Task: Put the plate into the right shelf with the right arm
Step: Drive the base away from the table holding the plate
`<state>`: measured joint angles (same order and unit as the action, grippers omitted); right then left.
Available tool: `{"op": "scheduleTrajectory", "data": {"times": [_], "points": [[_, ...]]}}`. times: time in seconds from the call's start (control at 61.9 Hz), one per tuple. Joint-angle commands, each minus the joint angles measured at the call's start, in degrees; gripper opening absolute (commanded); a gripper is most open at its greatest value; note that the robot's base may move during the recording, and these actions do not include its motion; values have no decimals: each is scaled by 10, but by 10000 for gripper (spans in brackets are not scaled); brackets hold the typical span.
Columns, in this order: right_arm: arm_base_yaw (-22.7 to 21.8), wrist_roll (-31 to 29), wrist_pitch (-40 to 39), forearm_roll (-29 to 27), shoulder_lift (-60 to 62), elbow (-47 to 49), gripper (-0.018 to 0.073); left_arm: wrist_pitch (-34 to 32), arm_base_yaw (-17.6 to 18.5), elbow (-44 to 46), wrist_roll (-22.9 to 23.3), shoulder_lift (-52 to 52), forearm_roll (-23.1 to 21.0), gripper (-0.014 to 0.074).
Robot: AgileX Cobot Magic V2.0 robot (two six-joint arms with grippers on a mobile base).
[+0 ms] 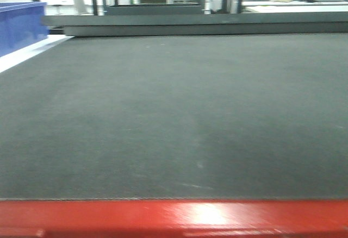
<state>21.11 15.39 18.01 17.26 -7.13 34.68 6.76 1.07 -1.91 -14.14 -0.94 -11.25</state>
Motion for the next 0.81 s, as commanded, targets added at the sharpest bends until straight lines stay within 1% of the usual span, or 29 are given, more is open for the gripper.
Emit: {"op": "scheduleTrajectory", "data": {"times": [0.0,0.791], "points": [[-2,-4,-48,11,-8,17,54,-49,2,-3,1,-7,-2,-47],[-2,-4,-48,11,-8,17,54,-49,2,-3,1,-7,-2,-47]]}}
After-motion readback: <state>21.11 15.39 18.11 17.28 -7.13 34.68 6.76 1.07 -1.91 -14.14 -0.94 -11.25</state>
